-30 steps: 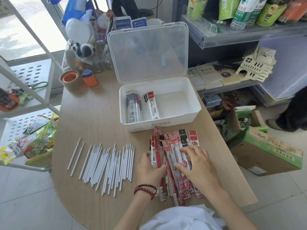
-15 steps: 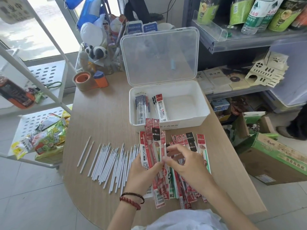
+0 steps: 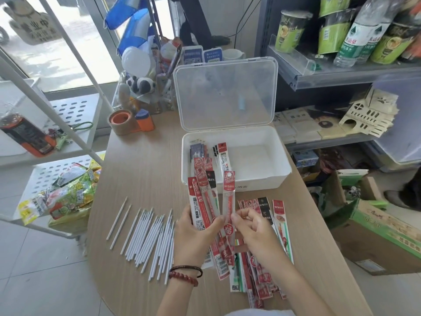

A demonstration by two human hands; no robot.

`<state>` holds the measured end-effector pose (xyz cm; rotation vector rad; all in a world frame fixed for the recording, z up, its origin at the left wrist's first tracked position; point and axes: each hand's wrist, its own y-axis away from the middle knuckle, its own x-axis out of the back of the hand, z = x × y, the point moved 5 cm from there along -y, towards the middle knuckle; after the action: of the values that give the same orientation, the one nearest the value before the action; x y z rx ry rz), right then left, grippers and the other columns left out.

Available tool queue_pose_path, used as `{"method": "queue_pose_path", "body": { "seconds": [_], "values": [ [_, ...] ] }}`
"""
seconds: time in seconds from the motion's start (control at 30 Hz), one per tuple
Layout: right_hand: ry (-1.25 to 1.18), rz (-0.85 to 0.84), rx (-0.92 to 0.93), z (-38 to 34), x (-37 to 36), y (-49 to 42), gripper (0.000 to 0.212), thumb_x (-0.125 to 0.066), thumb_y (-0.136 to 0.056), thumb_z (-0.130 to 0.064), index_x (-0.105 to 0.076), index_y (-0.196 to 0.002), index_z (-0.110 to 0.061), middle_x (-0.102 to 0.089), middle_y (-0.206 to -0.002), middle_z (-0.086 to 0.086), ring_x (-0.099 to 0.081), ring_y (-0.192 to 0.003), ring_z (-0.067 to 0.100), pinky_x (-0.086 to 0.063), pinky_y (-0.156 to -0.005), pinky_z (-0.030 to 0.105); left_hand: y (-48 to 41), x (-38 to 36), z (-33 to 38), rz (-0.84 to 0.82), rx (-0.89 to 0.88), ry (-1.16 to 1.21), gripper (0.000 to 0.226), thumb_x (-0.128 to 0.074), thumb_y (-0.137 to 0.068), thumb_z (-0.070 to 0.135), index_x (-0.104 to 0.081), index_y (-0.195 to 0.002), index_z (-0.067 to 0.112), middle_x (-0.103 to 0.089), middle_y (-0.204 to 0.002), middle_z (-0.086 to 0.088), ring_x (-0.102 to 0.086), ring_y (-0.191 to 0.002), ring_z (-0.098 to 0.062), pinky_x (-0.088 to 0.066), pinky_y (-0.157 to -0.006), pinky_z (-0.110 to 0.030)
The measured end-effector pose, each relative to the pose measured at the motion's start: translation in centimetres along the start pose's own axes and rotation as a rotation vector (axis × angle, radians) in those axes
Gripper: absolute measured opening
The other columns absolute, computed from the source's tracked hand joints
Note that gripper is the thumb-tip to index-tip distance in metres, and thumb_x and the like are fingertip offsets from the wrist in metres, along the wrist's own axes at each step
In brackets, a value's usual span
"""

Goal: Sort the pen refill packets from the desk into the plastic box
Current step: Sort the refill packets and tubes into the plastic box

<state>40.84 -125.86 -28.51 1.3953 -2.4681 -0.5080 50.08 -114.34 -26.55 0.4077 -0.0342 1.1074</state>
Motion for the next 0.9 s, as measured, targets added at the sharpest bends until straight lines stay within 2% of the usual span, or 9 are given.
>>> {"method": "queue_pose_path", "body": {
  "seconds": [0.13,0.27,0.33,0.4,0.53,0.63,0.73,0.8,0.9],
  "values": [
    [-0.055,-0.024,-0.027,0.6,-0.2,0.1,0.024,-0.056,-0.094,-0.039,-0.059,-0.107,-0.019,-0.074,-0.097,0.001,-0.071,-0.092,0.017,-0.061,-0.07,0.037,0.1,0.2,-0.4,0.046,0.008,-0.03,0.031,-0.081,-0.069,0.021,-0.063,-0.094,0.023,-0.072,-0.08,0.009,-0.068,-0.07,0.001,-0.055,-0.069,-0.024],
    [-0.092,0.018,-0.02,0.5,0.0,-0.1,0.022,-0.048,-0.098,-0.037,-0.054,-0.1,-0.016,-0.073,-0.087,0.006,-0.071,-0.081,0.021,-0.06,-0.069,0.036,0.1,0.1,-0.3,0.021,-0.015,-0.044,0.033,-0.082,-0.067,0.024,-0.062,-0.093,0.022,-0.072,-0.073,0.014,-0.067,-0.066,0.003,-0.053,-0.061,-0.014],
    [-0.106,0.065,-0.013,0.2,0.4,-0.4,0.022,-0.047,-0.098,-0.036,-0.05,-0.093,-0.015,-0.068,-0.082,0.012,-0.066,-0.075,0.028,-0.059,-0.074,0.046,-0.1,0.0,-0.3,0.013,-0.024,-0.048,0.031,-0.082,-0.068,0.022,-0.063,-0.093,0.02,-0.071,-0.073,0.012,-0.067,-0.065,0.003,-0.05,-0.056,-0.009],
    [-0.117,0.076,0.007,-0.4,0.8,-1.0,0.021,-0.049,-0.098,-0.033,-0.049,-0.093,-0.013,-0.072,-0.09,0.014,-0.068,-0.082,0.037,-0.056,-0.082,0.052,-0.6,0.1,-0.2,0.009,-0.02,-0.059,0.031,-0.081,-0.07,0.023,-0.063,-0.094,0.021,-0.071,-0.079,0.009,-0.066,-0.066,0.005,-0.048,-0.054,-0.006],
    [-0.11,0.036,0.083,-3.1,1.5,-3.1,0.026,-0.05,-0.099,-0.028,-0.05,-0.101,-0.003,-0.071,-0.1,0.018,-0.066,-0.092,0.04,-0.056,-0.077,0.046,-2.9,0.6,1.1,0.028,-0.028,-0.072,0.037,-0.079,-0.071,0.029,-0.061,-0.103,0.022,-0.07,-0.091,0.01,-0.066,-0.073,0.003,-0.048,-0.055,-0.008],
    [-0.136,-0.017,0.139,-5.7,1.6,-4.6,0.023,-0.044,-0.102,-0.023,-0.047,-0.105,-0.001,-0.073,-0.103,0.004,-0.072,-0.09,0.022,-0.061,-0.073,0.042,-5.2,1.0,2.5,0.035,-0.049,-0.082,0.05,-0.078,-0.072,0.03,-0.058,-0.116,0.017,-0.068,-0.096,0.008,-0.065,-0.082,-0.002,-0.051,-0.063,-0.014],
    [-0.081,0.03,0.188,-7.4,2.0,-6.3,0.023,-0.046,-0.101,-0.025,-0.05,-0.102,-0.002,-0.07,-0.104,0.003,-0.072,-0.084,0.014,-0.06,-0.076,0.046,-6.9,1.2,3.9,0.026,-0.089,-0.069,0.046,-0.078,-0.073,0.028,-0.059,-0.113,0.016,-0.067,-0.093,0.009,-0.064,-0.08,-0.001,-0.05,-0.061,-0.013],
    [-0.006,0.078,0.221,-8.0,2.4,-7.3,0.025,-0.054,-0.097,-0.03,-0.055,-0.101,-0.005,-0.067,-0.1,0.003,-0.069,-0.08,0.007,-0.059,-0.076,0.035,-7.6,1.4,4.5,0.035,-0.106,-0.066,0.041,-0.078,-0.072,0.028,-0.059,-0.108,0.019,-0.067,-0.092,0.008,-0.064,-0.079,0.0,-0.048,-0.061,-0.013],
    [0.057,0.097,0.244,-8.3,3.0,-8.9,0.018,-0.067,-0.089,-0.032,-0.064,-0.096,-0.016,-0.068,-0.092,-0.001,-0.065,-0.081,0.011,-0.055,-0.077,0.025,-8.6,2.1,4.7,0.047,-0.1,-0.057,0.038,-0.078,-0.072,0.029,-0.058,-0.103,0.022,-0.068,-0.092,0.008,-0.064,-0.08,-0.003,-0.047,-0.061,-0.013]
  ]
}}
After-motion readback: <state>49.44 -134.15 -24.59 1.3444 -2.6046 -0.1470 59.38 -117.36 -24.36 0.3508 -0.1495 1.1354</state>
